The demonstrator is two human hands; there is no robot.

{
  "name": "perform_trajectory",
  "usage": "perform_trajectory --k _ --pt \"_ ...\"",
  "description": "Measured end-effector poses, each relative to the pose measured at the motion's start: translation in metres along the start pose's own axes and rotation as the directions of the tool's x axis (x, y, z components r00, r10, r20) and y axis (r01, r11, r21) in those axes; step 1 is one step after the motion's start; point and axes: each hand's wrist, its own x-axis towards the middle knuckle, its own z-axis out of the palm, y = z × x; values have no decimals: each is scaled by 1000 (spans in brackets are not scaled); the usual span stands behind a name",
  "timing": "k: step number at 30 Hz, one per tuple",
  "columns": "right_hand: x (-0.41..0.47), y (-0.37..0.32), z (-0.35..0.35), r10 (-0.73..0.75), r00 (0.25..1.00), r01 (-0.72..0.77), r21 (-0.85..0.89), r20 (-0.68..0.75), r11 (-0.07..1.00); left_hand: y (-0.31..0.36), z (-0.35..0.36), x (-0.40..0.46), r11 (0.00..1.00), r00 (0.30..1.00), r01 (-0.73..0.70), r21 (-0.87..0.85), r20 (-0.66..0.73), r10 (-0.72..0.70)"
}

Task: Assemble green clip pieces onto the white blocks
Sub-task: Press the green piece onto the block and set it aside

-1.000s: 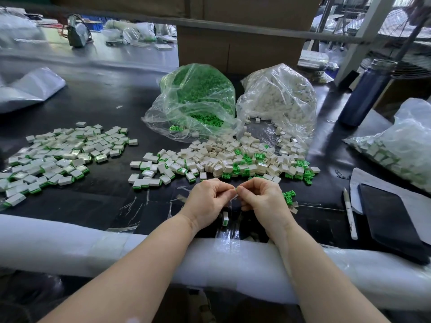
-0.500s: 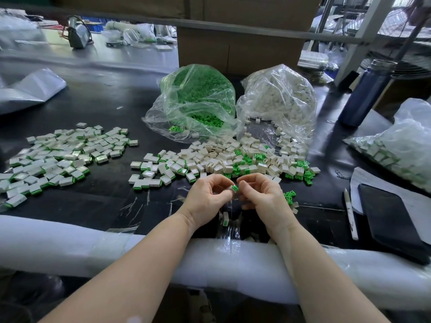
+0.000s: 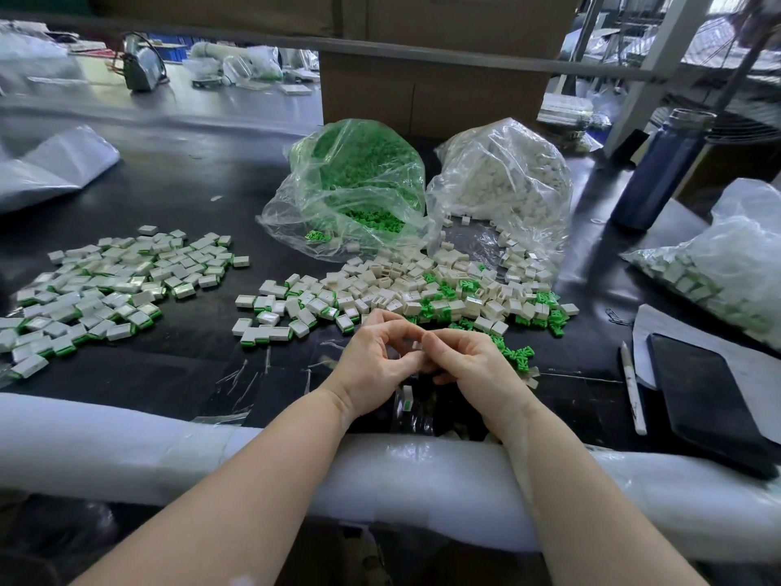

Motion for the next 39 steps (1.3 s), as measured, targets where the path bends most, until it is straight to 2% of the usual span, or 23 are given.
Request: perform_trajectory --k 11,39 --pt "1 3 -2 -7 999 7 -5 36 1000 -2 2 -2 998 994 -47 39 97 43" --pt "2 8 0 -55 998 55 -46 7 997 -8 2 2 998 987 -57 39 150 51"
